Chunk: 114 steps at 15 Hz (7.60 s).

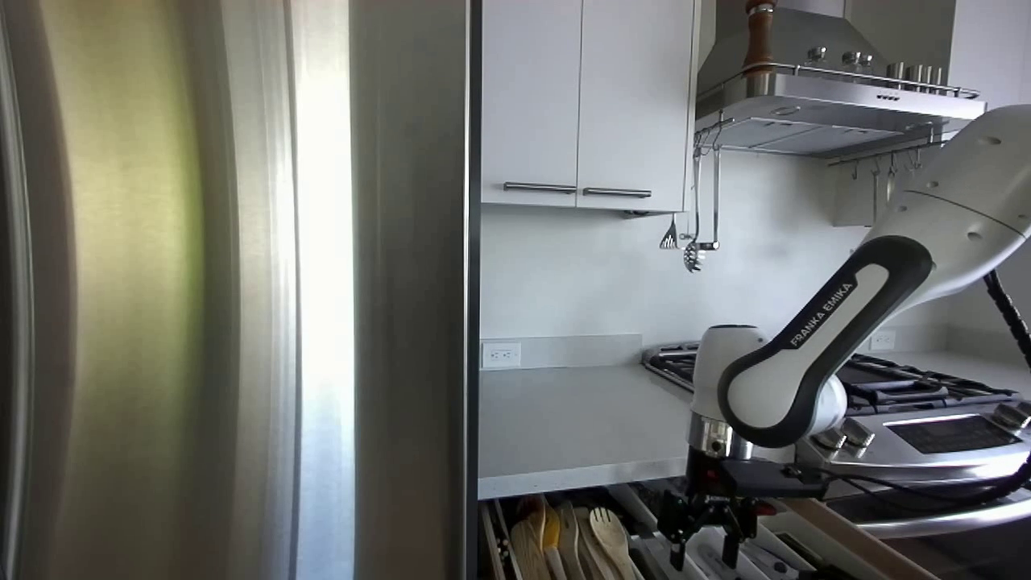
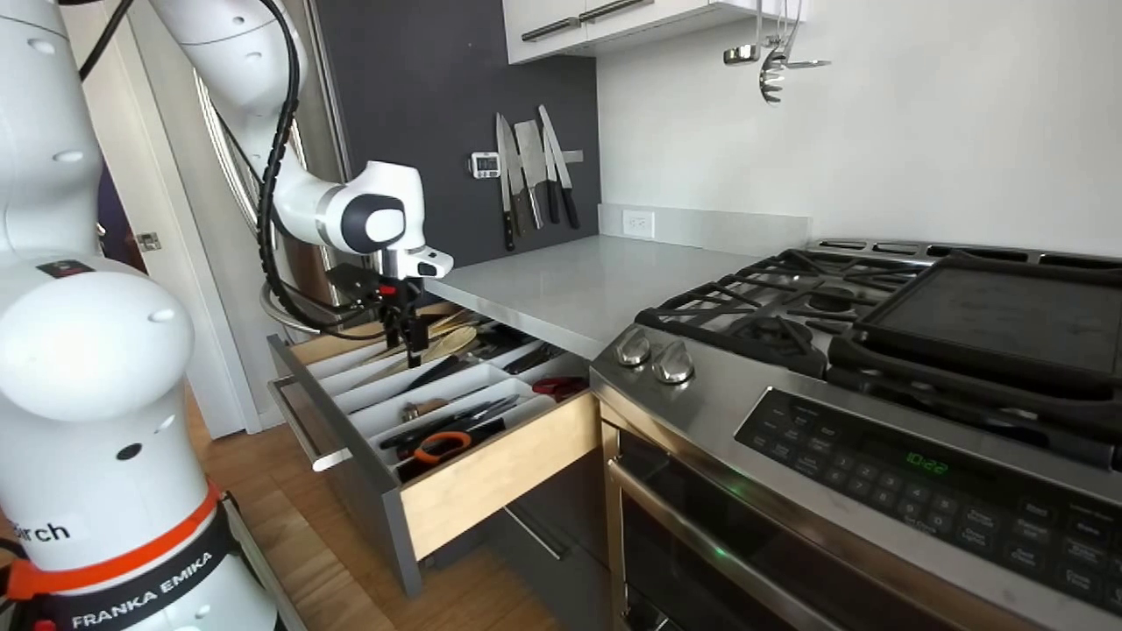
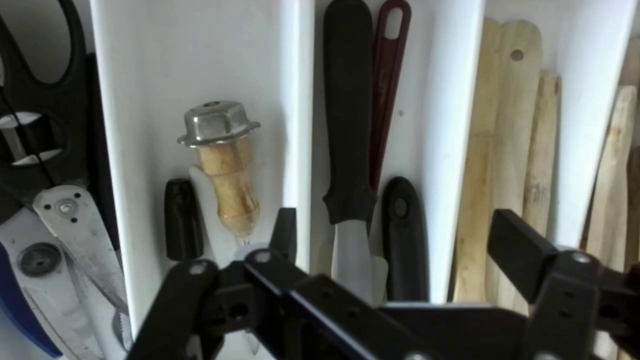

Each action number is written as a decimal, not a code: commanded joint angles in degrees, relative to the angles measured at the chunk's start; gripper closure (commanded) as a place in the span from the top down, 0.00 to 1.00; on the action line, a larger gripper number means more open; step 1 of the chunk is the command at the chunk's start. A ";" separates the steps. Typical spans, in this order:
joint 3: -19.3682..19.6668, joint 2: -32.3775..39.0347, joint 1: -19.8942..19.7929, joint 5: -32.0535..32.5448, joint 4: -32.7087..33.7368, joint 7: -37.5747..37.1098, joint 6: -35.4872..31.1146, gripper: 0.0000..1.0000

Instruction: Remove a black cream spreader from the drawer and put it on the counter

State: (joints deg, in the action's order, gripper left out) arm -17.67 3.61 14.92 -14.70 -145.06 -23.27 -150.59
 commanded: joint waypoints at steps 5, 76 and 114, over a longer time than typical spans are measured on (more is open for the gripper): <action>1.50 4.54 3.15 8.55 0.55 -8.91 -5.32 0.56; 3.80 -0.68 1.92 -8.35 13.50 -8.75 32.16 0.14; 15.79 33.76 0.42 16.08 79.07 -20.63 51.33 0.14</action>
State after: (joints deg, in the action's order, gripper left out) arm -3.43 33.03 15.03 1.34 -72.92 -41.43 -102.68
